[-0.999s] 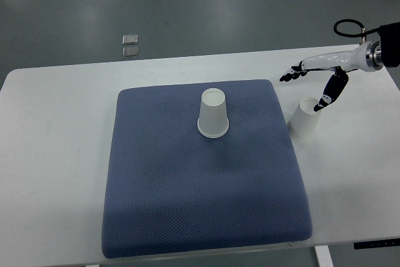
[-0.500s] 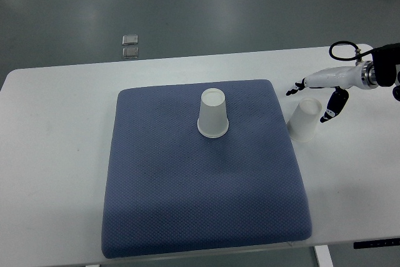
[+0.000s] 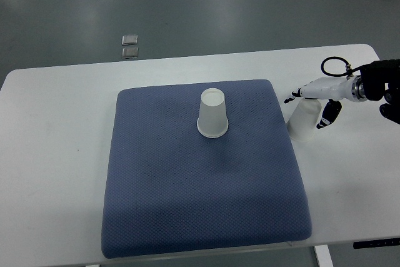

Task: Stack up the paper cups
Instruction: 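Close the right hand fingers around the white cup beside the pad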

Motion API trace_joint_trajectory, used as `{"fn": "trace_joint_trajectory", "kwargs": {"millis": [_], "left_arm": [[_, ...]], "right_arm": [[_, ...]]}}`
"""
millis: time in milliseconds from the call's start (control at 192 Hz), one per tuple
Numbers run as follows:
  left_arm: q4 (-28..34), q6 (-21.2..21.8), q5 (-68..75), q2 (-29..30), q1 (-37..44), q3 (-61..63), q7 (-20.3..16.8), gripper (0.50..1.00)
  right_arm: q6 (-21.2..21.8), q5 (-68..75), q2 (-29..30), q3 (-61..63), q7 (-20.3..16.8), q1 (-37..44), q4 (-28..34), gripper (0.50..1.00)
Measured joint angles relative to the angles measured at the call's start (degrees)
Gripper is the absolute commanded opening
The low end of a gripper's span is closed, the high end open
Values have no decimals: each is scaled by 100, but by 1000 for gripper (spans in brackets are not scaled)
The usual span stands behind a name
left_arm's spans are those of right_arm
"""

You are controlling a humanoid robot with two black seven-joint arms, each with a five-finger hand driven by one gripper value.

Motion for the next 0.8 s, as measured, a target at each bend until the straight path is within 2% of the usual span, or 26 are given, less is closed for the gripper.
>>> {"fn": "trace_joint_trajectory", "kwargs": {"millis": [167, 515, 801], "left_arm": [[0, 0, 0, 0, 0, 0, 0, 1000], [0, 0, -1, 0, 0, 0, 0, 1000], [0, 0, -1, 0, 0, 0, 0, 1000]], "right_arm": [[-4, -4, 9, 0, 14, -10, 2, 860], [2, -8, 40, -63, 158, 55, 23, 693], [7, -9, 22, -82, 280, 95, 23, 676]]}}
